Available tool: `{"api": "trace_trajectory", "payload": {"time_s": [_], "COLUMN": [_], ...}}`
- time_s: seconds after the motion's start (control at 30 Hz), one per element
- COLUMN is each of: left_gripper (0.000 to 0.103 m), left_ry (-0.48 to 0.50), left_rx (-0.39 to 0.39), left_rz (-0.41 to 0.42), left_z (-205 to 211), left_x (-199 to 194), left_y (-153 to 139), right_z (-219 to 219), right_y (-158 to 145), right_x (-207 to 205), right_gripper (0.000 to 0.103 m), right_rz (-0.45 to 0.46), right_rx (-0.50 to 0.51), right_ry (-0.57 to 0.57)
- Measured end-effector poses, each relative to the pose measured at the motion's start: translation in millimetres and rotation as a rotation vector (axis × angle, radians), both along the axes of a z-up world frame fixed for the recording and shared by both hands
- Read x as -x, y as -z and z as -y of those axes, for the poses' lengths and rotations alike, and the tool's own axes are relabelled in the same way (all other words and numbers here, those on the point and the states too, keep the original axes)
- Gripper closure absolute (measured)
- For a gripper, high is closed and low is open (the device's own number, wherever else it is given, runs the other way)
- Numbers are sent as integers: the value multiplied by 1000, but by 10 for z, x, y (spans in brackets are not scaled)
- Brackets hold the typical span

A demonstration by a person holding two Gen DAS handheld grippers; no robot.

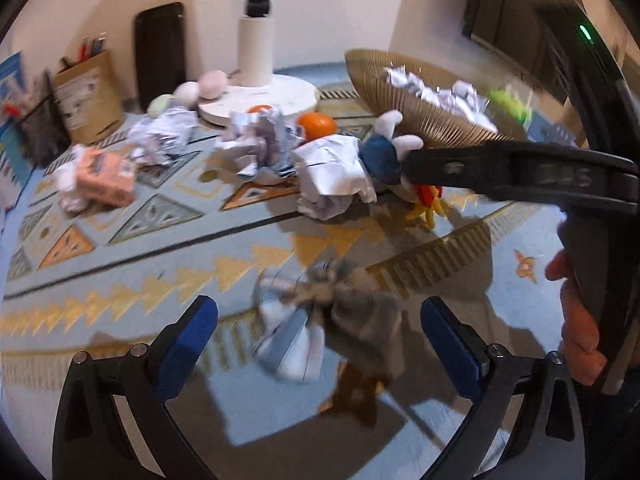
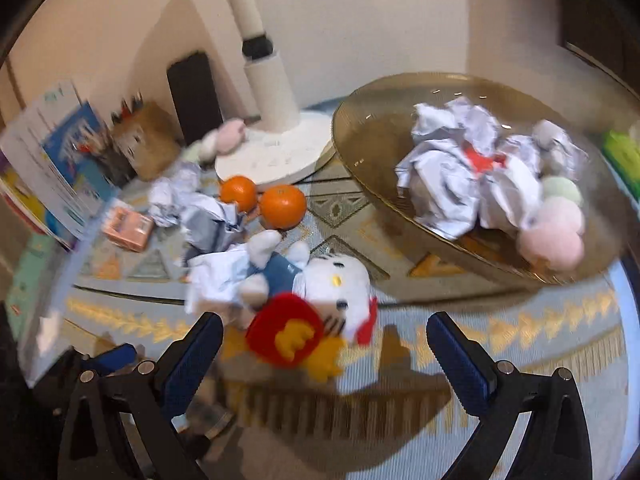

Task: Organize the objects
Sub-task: 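Grasp the checked cloth bundle with the left tool while the right tool approaches the Hello Kitty plush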

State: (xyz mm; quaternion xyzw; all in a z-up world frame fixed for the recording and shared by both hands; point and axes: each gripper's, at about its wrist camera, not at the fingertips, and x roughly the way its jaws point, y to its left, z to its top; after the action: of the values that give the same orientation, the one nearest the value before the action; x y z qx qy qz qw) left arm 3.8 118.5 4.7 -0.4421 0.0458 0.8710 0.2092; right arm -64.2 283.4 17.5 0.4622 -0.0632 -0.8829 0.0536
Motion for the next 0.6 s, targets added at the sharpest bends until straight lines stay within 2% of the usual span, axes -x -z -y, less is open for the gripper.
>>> {"api": "trace_trajectory", "payload": {"time_s": [0.07, 0.13, 0.17, 0.23, 0.33, 0.47, 0.6], "left_gripper": [8, 23, 27, 51, 71, 72, 72], "left_ry": [9, 18, 13, 24, 48, 34, 24], "left_rx": [6, 2, 16, 24, -8, -37, -134], "left_rz": [14, 31, 13, -7, -3, -33, -25], "left_z": [-61, -67, -68, -67, -22, 117, 356], "left_x": [47, 55, 29, -12, -58, -221, -383], "left_y": [54, 91, 81, 74, 46, -25, -59], "right_z": [29, 79, 100, 117, 106, 171, 287], "right_y": [85, 158, 169, 140, 35, -60, 16], "right_x": [92, 137, 130, 40, -194, -573, -860], "right_gripper": [8, 27, 34, 37, 38, 37, 33], "right_rz": [1, 5, 1, -34, -79, -94, -83], "right_rx": [12, 2, -9, -32, -34, -115, -340], "right_ry": [-3, -28, -38, -52, -79, -188, -288]}}
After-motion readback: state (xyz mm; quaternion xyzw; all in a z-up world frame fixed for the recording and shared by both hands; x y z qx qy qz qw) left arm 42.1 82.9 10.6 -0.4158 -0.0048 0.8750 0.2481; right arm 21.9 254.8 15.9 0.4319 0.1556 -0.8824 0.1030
